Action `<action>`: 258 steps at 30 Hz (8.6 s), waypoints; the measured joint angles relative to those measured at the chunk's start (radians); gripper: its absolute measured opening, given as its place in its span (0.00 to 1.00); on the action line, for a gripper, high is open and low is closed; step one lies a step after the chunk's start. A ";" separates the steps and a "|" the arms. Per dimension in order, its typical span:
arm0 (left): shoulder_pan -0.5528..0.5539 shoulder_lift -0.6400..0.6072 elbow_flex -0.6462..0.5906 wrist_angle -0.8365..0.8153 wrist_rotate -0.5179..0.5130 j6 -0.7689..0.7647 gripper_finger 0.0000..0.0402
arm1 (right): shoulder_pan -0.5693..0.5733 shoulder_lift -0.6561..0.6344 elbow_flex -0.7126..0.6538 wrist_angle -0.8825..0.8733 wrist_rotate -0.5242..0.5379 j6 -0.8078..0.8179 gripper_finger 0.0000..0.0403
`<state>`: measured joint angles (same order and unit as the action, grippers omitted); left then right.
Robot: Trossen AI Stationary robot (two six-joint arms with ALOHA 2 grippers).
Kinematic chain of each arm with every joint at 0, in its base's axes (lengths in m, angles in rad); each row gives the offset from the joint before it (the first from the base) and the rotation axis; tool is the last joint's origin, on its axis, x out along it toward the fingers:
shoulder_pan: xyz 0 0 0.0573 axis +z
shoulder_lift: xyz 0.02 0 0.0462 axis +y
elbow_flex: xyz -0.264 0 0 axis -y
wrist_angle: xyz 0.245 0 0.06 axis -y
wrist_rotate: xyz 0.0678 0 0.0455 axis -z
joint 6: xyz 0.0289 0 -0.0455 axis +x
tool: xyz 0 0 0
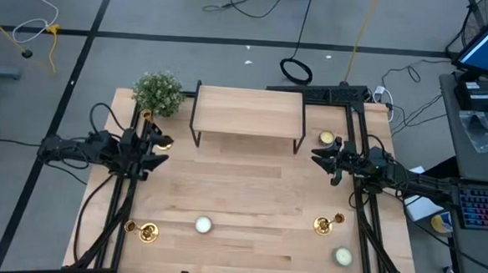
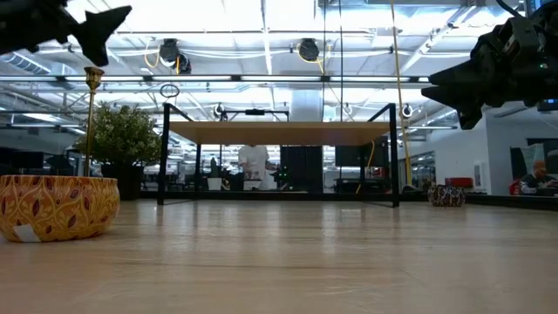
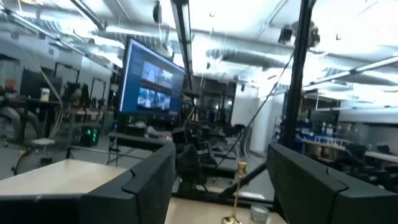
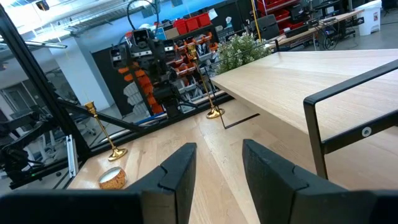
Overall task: Pick & Place candle stick holders
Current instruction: Put the top left gold candle holder on the shelf
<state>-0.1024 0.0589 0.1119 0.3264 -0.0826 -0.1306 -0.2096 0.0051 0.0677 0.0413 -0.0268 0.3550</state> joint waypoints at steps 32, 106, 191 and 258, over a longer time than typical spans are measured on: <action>0.000 0.381 0.634 -0.502 -0.054 -0.084 0.63 | 0.000 0.000 0.000 0.000 0.000 0.000 0.31; 0.000 0.393 0.833 -1.344 -0.300 -0.402 0.98 | 0.000 0.000 0.000 0.000 0.056 -0.004 0.31; 0.000 0.402 0.951 -1.637 -0.561 -0.453 0.97 | 0.000 0.000 0.000 -0.001 0.056 -0.008 0.31; 0.005 0.619 0.783 -1.712 -0.831 -0.592 0.97 | 0.000 0.000 0.000 0.000 0.056 -0.008 0.31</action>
<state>-0.0978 0.6777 0.8944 -1.3857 -0.9140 -0.7227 -0.2100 0.0048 0.0674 0.0413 0.0292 0.3473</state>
